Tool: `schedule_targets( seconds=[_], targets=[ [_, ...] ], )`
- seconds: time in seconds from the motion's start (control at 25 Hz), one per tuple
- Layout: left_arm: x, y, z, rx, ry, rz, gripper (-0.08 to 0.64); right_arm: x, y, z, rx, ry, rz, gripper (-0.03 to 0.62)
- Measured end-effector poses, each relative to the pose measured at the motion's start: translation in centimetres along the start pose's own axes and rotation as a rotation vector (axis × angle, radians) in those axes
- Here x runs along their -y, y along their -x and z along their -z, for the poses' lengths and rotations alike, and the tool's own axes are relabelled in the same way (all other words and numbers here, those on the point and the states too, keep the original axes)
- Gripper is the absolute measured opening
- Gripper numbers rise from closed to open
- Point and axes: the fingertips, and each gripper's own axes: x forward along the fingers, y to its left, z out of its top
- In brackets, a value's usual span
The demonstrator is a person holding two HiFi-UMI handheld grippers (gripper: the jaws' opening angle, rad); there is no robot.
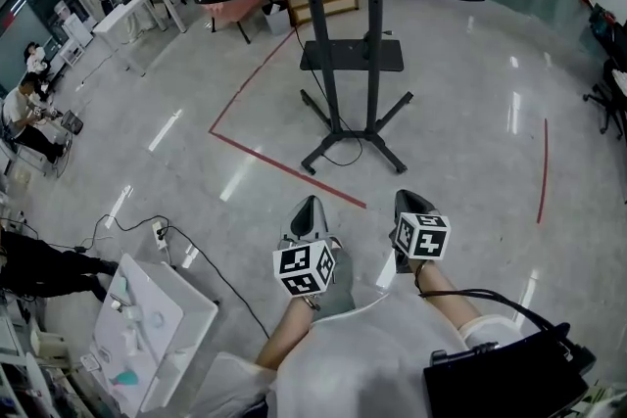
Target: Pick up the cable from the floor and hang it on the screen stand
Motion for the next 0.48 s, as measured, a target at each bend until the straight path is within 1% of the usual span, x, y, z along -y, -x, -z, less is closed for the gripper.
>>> schedule_targets(
  seconds=[0.12,0.32,0.48],
  targets=[
    [-1.9,-4.0,-0.5,0.007,-0.001,0.008,0.002,0.4,-4.1,-1.4,0.000,0.000,0.011,0.018],
    [-5.2,-7.6,-3.9,0.020,0.008,0.019,0.002,-2.0,-7.7,-5.7,0.015,0.016,0.017,0.018],
    [-7.7,-13.6,-5.4,0.012,0.006,0.028,0.002,-2.2,-13.7,-8.8,0.018,0.014,0.018,0.018]
  ],
)
